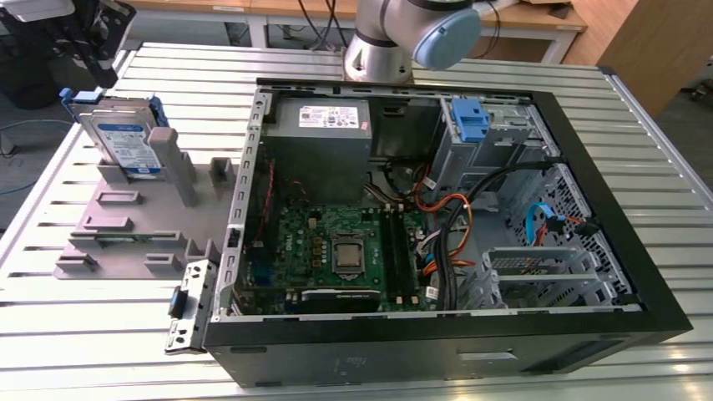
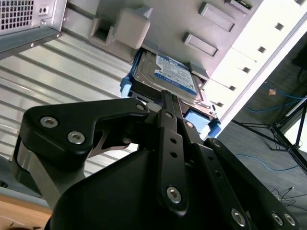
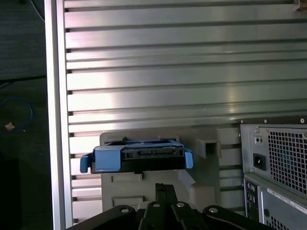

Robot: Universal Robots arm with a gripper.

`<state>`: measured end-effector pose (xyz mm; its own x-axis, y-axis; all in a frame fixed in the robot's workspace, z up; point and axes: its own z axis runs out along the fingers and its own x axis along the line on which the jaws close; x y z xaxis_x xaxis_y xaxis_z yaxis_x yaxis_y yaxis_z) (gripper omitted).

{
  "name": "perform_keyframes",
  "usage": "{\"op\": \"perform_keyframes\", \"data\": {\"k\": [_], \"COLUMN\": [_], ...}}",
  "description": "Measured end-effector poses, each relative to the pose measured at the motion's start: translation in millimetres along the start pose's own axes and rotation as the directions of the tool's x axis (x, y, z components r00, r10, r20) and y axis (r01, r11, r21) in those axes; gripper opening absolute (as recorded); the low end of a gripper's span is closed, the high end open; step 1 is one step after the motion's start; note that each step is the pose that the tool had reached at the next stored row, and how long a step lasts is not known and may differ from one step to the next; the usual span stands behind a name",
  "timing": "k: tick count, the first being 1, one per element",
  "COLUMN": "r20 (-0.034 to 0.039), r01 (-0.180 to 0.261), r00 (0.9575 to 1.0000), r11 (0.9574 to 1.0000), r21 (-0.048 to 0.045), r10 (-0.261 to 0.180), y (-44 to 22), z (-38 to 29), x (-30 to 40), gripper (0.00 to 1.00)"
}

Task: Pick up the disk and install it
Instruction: 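Reach for the disk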

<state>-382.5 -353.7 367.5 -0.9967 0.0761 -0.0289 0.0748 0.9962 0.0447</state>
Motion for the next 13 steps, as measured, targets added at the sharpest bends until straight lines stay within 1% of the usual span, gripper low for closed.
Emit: {"op": "perform_keyframes", "data": {"k": [3, 5, 9, 13], "r20": [0.0, 0.0, 0.0, -0.0001], "r01": [0.0, 0.0, 0.0, 0.0], "r00": [1.0, 1.0, 1.0, 1.0], "r11": [1.0, 1.0, 1.0, 1.0], "r21": [0.0001, 0.0004, 0.0009, 0.001], "r10": [0.0, 0.0, 0.0, 0.0], "y": [2.5, 3.5, 4.4, 5.6], "z": [2.7, 5.3, 11.2, 13.8], "x": [6.5, 9.6, 12.2, 13.3], "gripper": [0.11, 0.11, 0.11, 0.11]}}
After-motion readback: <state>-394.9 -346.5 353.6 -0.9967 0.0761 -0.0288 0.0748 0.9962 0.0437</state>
